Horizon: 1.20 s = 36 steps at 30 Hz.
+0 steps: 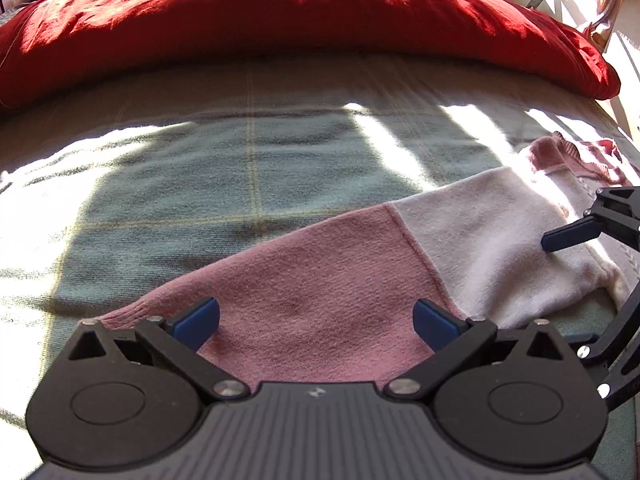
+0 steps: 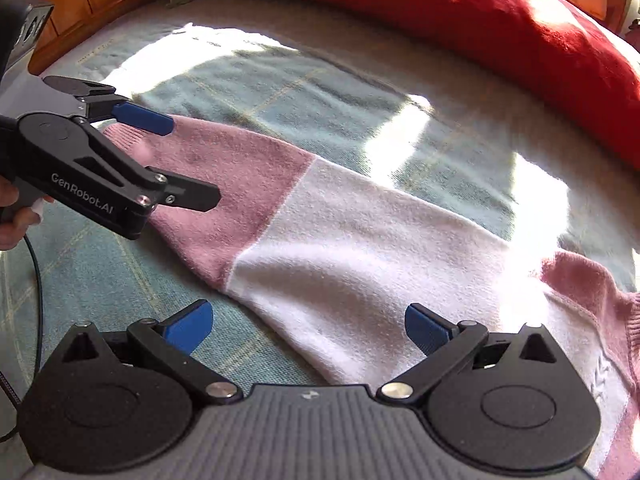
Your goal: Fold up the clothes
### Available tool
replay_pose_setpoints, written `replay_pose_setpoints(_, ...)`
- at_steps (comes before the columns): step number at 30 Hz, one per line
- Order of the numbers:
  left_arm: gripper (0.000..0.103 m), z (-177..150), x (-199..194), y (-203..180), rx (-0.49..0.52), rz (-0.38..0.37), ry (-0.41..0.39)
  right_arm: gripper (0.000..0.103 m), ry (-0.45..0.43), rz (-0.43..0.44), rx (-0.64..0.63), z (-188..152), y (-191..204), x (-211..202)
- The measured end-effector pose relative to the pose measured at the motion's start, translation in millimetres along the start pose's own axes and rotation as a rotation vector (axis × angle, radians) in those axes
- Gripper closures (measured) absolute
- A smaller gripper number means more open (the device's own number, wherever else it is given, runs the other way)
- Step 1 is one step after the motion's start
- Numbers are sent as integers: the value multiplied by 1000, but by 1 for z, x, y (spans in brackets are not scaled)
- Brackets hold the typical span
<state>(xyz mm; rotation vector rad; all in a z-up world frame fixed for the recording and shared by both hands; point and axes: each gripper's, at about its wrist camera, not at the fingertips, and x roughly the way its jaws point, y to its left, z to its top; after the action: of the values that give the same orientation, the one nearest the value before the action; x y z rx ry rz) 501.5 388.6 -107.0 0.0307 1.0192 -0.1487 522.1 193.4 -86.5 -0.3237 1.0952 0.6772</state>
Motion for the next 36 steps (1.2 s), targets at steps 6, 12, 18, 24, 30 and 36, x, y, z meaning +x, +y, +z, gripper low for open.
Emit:
replay_pose_setpoints(6, 1, -10, -11, 9, -28, 12, 10, 0, 11, 81, -19, -22, 19, -15)
replay_pose_setpoints(12, 1, -10, -16, 7, -50, 15, -8, 0, -120, -65, -16, 1, -30, -41)
replay_pose_setpoints(18, 1, -11, -9, 1, -46, 20, -4, 0, -114, -136, 44, 11, -118, -21)
replay_pose_setpoints(24, 1, -11, -4, 2, -44, 33, 3, 0, -148, -103, 25, 6, -145, 17)
replay_pose_setpoints(30, 1, -8, -2, -1, -35, 50, 12, 0, -164, -97, 45, 33, -145, 19)
replay_pose_setpoints(36, 1, -11, -1, 1, -43, 45, 5, 0, -204, -168, 64, 4, -134, -27)
